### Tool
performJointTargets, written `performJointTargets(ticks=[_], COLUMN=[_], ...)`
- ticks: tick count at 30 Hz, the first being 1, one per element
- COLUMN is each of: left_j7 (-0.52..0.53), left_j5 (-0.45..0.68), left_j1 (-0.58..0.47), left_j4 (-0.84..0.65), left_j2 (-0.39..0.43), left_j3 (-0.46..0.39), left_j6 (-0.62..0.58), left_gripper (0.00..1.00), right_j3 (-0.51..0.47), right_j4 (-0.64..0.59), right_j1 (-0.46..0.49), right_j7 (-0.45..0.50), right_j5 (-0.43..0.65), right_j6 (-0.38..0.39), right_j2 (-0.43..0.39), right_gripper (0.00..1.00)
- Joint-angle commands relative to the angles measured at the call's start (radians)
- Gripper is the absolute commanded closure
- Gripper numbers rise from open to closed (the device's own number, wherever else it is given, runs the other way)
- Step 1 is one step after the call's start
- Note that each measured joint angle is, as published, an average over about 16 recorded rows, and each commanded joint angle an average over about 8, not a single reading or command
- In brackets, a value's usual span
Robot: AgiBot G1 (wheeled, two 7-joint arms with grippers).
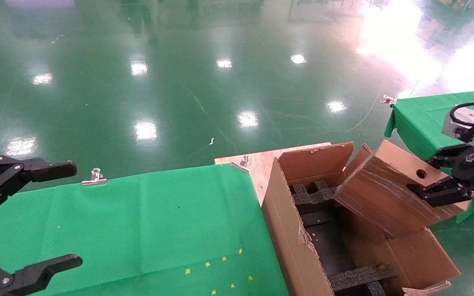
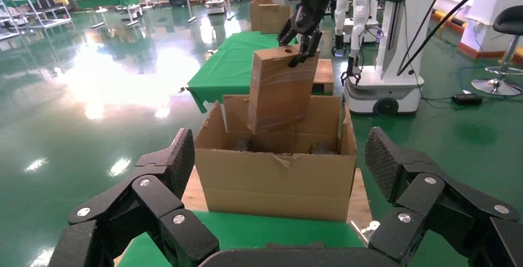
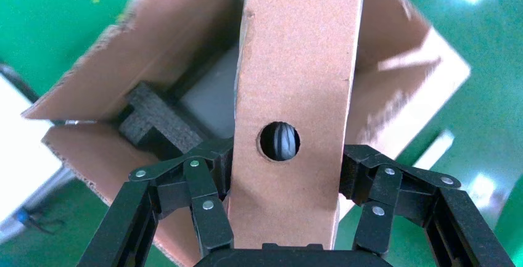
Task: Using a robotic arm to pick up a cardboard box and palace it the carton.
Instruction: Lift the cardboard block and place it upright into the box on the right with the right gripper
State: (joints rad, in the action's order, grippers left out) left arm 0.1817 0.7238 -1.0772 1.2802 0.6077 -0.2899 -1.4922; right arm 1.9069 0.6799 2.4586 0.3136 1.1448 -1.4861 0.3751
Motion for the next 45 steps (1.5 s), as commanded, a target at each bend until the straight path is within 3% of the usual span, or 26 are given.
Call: performJointTargets(ticks=[1,8,13,27,45], left_j7=[0.0,0.0,0.0,-0.001,-0.001], left_j5=[0.0,0.0,-0.001,-0.001,-0.001], left_j1=[0.0,0.0,0.0,0.0,-0.001], left_j4=[0.0,0.0,0.0,-0.001,-0.001], left_j2=[0.0,0.0,0.0,0.0,-0.001], left_j3=[0.0,-0.001,-0.001,-0.001,-0.002], left_j6=[0.0,0.0,0.0,0.0,0.001], left_gripper=[0.0,0.0,0.0,0.0,0.0], right_j3=[0.008,0.02,0.027,0.033,0.091], right_j4=[0.006,0.072,0.128,0.141,0.231], right_j1=[-0.002,-0.021,-0.025,-0.037,-0.158], right_j7=[0.06,0.37,0.507,0.545,0.621], right_j5=[0.012,-0.003,-0.006,-0.013,0.005], right_j6=[0.019,0.131,0.179,0.206,0.381], right_j2=[-0.01,-0.084,-0.123,-0.131,-0.143], right_gripper=[1.0,1.0,1.0,1.0,1.0])
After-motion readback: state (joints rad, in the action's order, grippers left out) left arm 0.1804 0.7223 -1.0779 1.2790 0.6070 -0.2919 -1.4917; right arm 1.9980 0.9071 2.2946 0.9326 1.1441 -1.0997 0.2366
